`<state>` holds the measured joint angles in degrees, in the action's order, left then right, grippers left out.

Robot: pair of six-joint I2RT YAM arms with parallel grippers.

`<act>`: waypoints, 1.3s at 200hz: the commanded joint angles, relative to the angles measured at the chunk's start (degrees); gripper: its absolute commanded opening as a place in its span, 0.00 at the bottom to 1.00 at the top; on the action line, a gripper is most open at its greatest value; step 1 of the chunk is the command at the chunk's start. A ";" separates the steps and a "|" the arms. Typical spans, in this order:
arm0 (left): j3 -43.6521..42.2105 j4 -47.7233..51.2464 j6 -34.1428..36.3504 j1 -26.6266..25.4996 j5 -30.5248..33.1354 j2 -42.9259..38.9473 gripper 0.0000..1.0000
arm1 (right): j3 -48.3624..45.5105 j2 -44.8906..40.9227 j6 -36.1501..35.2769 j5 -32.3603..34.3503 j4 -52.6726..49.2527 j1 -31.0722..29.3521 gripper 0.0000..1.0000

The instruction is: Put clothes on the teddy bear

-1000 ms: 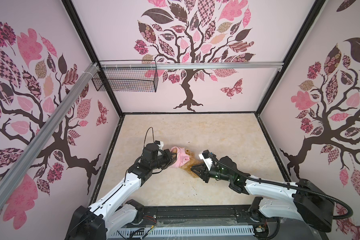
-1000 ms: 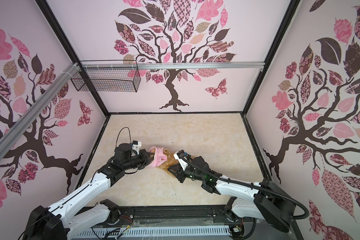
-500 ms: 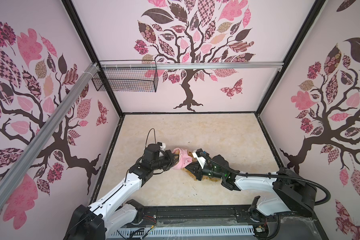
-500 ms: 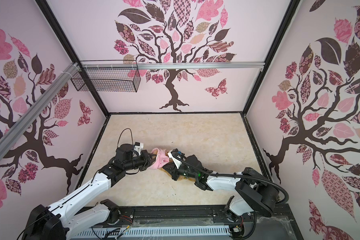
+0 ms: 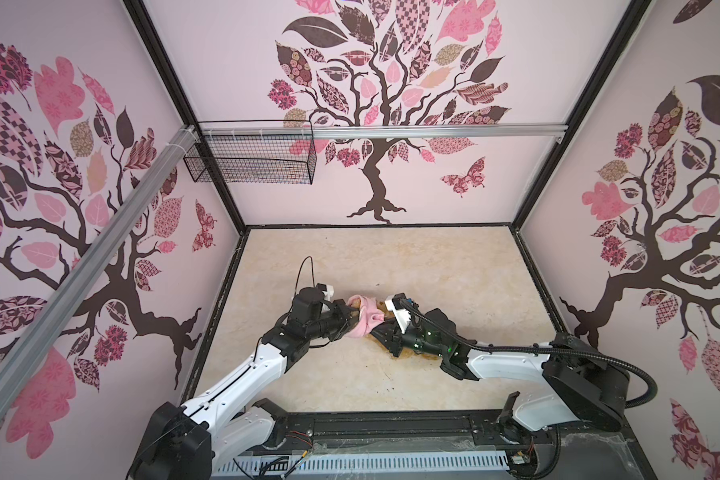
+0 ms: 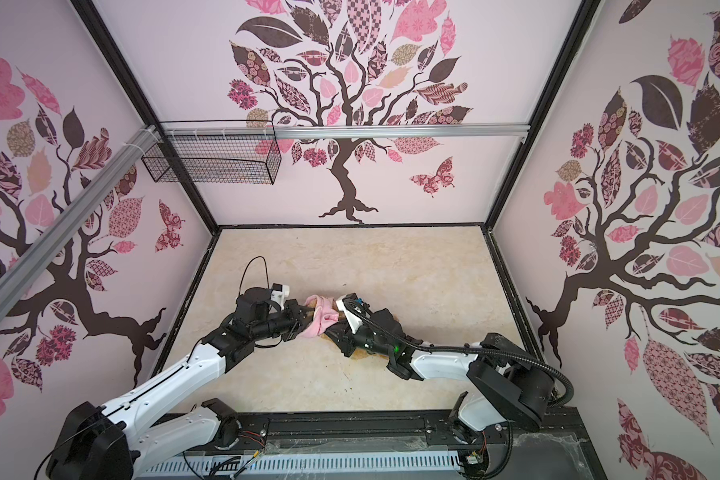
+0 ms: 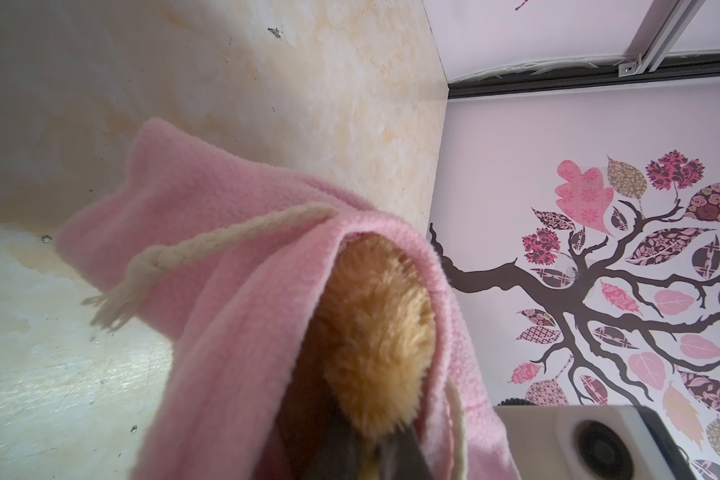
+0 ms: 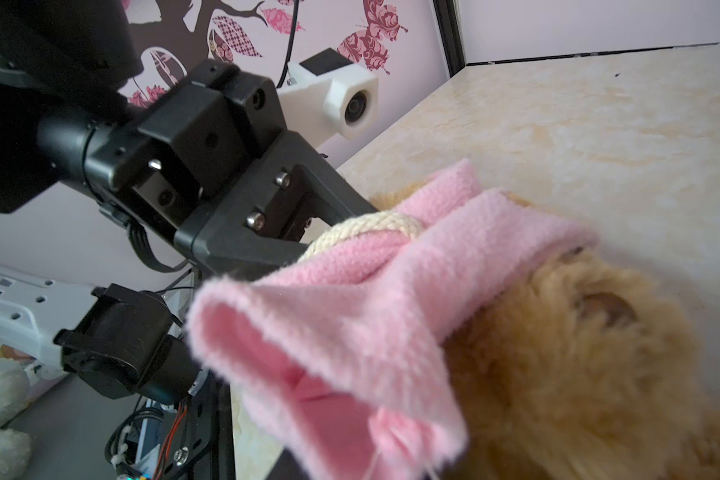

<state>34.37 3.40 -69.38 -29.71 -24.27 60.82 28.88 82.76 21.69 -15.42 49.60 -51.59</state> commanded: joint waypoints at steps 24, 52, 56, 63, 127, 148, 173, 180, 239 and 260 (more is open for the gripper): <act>2.98 -1.37 1.07 -1.84 -2.75 0.53 0.00 | 3.22 3.27 4.74 3.40 5.87 0.13 0.23; 3.16 -2.06 1.28 -2.40 -3.44 0.88 0.00 | 4.12 5.59 5.86 5.39 4.36 0.23 0.25; 3.19 -2.13 1.28 -2.44 -3.52 0.92 0.00 | 4.20 5.97 6.15 5.68 4.36 0.22 0.26; 3.24 -2.54 1.25 -2.62 -3.81 1.04 0.00 | 4.37 6.47 6.62 6.20 4.36 0.34 0.27; 3.51 -4.34 0.85 -3.51 -5.47 2.26 0.00 | 4.74 10.05 10.39 3.12 10.13 2.99 0.13; 2.93 -3.50 1.38 -3.00 -3.69 1.27 0.00 | 2.48 9.09 10.59 2.20 11.11 4.52 0.02; 2.30 -3.35 1.51 0.40 -5.00 0.64 0.00 | -0.70 6.59 9.65 1.97 10.62 4.89 0.00; 2.20 -3.18 1.62 1.76 -5.38 0.59 0.00 | -1.63 5.70 9.45 2.06 10.23 4.98 0.00; 1.53 -0.85 4.92 11.51 -7.58 -1.42 0.00 | -7.61 -2.58 8.89 6.97 -0.67 6.40 0.00; 1.23 -2.84 4.43 13.74 -9.99 -1.76 0.00 | -7.60 -4.16 8.99 9.87 -7.95 7.15 0.00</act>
<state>34.50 3.29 -65.87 -19.68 -33.98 60.75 22.52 81.62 31.44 -12.69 53.49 -46.33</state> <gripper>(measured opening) 0.061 0.055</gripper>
